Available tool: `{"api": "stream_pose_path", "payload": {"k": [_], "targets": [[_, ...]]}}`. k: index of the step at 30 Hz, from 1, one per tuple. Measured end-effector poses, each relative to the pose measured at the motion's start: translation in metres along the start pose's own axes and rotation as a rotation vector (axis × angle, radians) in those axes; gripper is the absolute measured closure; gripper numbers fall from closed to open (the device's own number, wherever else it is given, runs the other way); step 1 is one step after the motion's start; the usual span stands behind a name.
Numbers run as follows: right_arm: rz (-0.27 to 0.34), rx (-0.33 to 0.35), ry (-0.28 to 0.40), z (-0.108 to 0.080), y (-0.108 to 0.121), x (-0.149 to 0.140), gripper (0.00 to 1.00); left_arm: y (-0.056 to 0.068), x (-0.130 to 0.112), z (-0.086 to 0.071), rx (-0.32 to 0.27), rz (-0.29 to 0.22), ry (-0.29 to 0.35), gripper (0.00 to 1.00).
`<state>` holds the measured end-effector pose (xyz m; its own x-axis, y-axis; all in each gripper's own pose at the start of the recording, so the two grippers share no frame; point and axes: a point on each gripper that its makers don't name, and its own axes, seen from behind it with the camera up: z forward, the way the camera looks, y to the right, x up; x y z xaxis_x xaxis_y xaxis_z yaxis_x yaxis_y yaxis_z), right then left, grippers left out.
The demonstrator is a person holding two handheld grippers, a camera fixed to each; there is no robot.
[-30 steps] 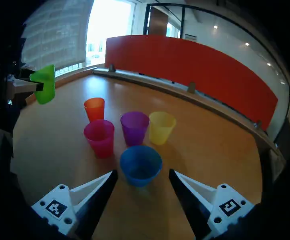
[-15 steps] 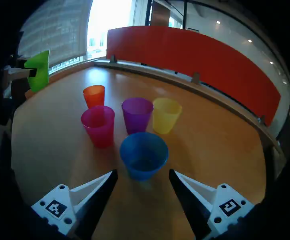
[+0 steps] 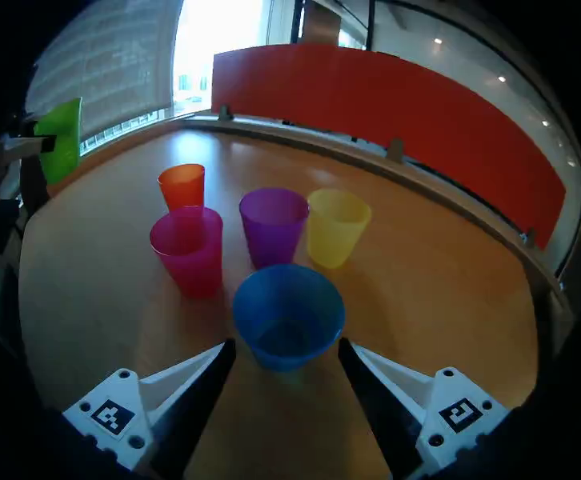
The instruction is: Pour water
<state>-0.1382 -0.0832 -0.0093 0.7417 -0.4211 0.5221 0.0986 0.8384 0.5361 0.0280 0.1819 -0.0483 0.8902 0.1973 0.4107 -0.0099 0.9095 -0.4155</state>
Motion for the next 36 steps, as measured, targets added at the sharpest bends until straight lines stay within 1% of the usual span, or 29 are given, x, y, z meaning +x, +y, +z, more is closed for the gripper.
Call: {"api": "stream_pose_path", "payload": {"k": [11,20,30,36], "targets": [[-0.004,0.008,-0.002,0.013,0.0,0.001,0.0,-0.003,-0.004,-0.002,0.011,-0.006,-0.009,0.17],[-0.004,0.009,0.015,0.02,0.002,0.007,0.01,-0.003,-0.005,-0.003,0.015,-0.008,-0.013,0.17],[-0.002,0.022,0.029,0.021,0.003,0.01,0.08,-0.002,-0.005,-0.002,0.017,-0.01,-0.016,0.17],[-0.003,0.025,0.035,0.021,0.002,0.011,0.09,-0.001,-0.005,-0.002,0.017,-0.009,-0.016,0.17]]}}
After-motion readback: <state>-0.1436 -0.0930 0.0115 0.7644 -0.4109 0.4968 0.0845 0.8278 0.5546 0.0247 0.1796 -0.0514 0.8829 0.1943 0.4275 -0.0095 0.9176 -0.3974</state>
